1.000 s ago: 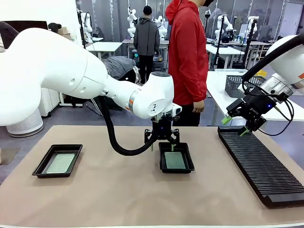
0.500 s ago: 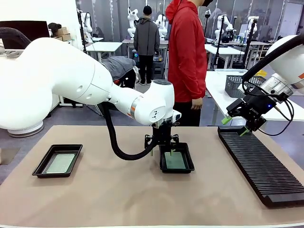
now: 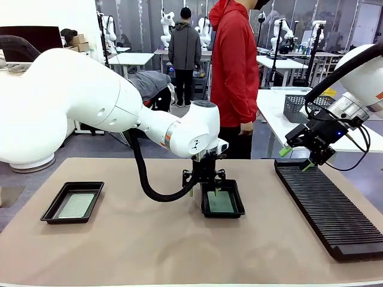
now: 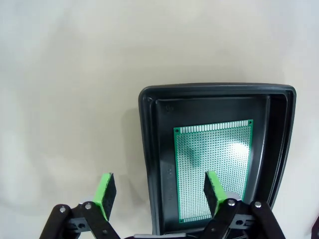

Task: Inspect and transfer BCBs to ESD trays.
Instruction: Pick up the ESD tray and place it on the left side of the table.

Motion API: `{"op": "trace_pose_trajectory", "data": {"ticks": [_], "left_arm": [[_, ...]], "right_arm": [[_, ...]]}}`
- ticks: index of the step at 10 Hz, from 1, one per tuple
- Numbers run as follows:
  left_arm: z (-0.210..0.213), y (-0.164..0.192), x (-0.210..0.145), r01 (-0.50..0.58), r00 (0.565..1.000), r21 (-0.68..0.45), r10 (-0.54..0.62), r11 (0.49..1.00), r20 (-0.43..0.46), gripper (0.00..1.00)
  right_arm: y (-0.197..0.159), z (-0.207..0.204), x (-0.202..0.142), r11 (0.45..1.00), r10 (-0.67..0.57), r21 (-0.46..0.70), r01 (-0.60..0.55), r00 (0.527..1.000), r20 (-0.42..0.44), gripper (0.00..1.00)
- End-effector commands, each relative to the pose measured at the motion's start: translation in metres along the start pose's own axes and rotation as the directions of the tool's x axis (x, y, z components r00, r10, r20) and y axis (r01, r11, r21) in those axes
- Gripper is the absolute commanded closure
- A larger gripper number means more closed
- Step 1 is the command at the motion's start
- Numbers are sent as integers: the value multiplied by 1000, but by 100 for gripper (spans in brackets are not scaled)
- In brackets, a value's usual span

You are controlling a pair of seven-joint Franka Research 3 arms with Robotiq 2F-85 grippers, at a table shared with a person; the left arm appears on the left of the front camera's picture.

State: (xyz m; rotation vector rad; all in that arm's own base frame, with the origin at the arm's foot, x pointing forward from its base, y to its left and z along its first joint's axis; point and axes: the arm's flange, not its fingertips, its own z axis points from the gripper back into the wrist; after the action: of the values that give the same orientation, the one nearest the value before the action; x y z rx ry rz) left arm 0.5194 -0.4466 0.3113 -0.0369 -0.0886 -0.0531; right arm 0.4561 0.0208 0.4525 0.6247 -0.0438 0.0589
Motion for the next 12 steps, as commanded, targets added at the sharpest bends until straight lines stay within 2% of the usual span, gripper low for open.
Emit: {"op": "trace_pose_trajectory", "data": {"ticks": [1,5,12], "left_arm": [[2,0,-2,0,1000,0,0,1000,1,6],[0,0,0,0,1000,0,0,1000,0,8],[9,5,2,5,1000,17,-5,1000,4,66]], "right_arm": [[2,1,0,1000,-21,-16,21,1000,11,0],[2,1,0,1000,-21,-16,21,1000,11,0],[2,1,0,1000,-21,-16,21,1000,11,0]]}}
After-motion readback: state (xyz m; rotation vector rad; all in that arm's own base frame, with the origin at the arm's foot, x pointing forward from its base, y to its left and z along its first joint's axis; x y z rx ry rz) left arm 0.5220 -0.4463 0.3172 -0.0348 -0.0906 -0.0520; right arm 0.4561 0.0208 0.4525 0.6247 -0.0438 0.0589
